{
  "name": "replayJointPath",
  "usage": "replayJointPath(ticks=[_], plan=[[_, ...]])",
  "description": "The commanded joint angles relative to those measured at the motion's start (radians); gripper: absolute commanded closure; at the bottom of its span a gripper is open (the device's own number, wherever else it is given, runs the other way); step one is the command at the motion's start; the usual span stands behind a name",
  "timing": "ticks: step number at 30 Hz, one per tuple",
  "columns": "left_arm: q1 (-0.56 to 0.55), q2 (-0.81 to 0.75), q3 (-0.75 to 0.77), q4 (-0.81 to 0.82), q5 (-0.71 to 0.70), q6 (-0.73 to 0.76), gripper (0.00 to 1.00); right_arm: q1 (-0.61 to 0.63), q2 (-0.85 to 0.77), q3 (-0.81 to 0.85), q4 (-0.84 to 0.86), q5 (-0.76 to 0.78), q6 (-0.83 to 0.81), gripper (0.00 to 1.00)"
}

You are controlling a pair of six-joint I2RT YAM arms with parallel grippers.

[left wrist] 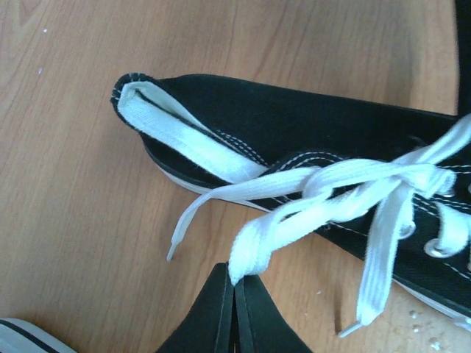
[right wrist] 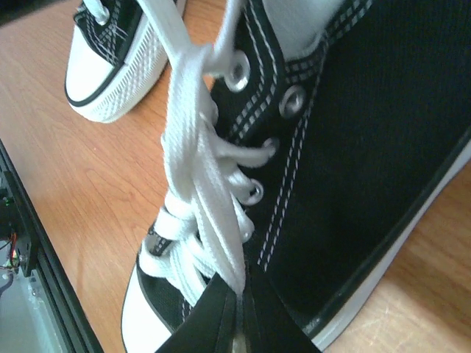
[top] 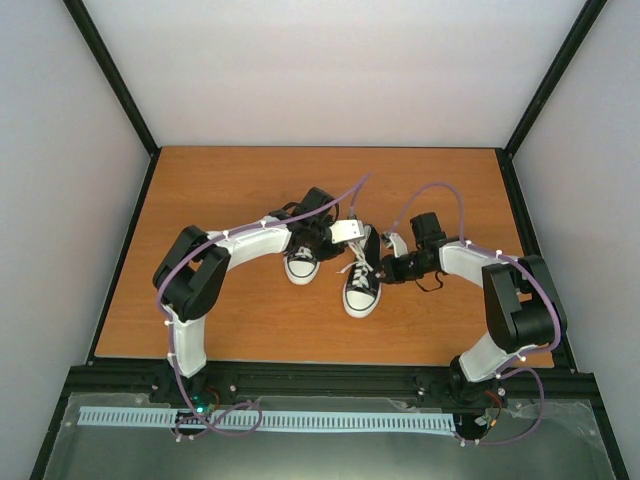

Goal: Tie the shoes
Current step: Tie the shoelace on the shoe.

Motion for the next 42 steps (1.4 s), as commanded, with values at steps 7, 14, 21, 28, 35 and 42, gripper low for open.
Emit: replayJointPath(ticks=[7, 14, 21, 28, 35, 42], plan=[[0.01, 0.02, -0.014, 0.099, -0.078, -0.016, 0.99, -0.003, 0.009, -0.037, -0.049, 0.028, 0.026, 0.97], [0.022, 0.022, -0.025, 0.093, -0.095, 0.007, 0.99, -0.003, 0.006, -0.044, -0.062, 0.03, 0.029, 0.97], [0.018, -0.007, -0.003, -0.04, 0.01, 0.119, 0.99, -0.003, 0.002, -0.048, -0.078, 0.03, 0.036, 0.97], [-0.016, -0.066, -0.105, -0.079, 0.052, 0.203, 0.99, -0.004, -0.049, 0.022, -0.107, -0.006, 0.008, 0.67], [-0.034, -0.068, -0.116, -0.032, 0.054, 0.197, 0.99, -0.004, -0.094, 0.173, -0.251, 0.135, -0.027, 0.43], [-0.034, -0.072, -0.12, -0.014, 0.057, 0.168, 0.99, 0.038, 0.062, 0.431, -0.218, 0.277, 0.065, 0.57]])
